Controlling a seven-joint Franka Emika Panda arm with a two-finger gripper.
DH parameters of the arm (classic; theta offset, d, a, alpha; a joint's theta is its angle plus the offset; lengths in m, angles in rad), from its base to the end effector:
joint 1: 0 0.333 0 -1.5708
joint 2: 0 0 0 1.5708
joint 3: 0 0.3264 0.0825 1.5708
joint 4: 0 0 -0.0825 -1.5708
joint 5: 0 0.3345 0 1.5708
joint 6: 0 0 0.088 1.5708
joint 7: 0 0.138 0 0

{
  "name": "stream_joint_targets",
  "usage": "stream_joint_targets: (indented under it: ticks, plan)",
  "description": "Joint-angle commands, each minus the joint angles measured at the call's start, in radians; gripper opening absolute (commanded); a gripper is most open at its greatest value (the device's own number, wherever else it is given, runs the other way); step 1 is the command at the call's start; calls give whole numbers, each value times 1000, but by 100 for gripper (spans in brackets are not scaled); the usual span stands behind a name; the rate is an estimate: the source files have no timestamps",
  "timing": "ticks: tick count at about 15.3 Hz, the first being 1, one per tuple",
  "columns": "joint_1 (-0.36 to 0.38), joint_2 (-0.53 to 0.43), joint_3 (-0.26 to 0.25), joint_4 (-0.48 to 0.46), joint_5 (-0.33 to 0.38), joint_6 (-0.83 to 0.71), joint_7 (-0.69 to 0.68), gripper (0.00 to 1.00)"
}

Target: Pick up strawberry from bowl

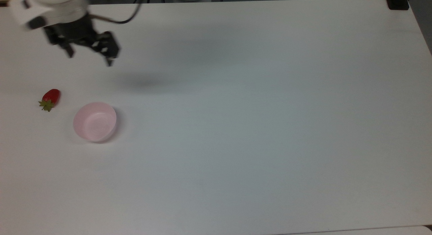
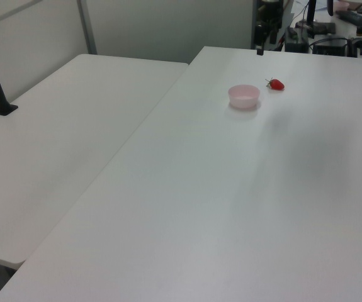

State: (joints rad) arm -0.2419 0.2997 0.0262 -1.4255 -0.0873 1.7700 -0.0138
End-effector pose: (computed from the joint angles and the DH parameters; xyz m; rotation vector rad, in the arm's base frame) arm 0.5957 -0.1432 0.5171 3.0448 -0.2869 0.0545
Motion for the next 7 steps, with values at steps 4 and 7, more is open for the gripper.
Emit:
stream_joint_targets:
  ticks: [4,7]
  plan:
    - [288,-135,-46,-53,-28,-147,212,100]
    - [311,-145,-58,-64,-26,-176,213,100]
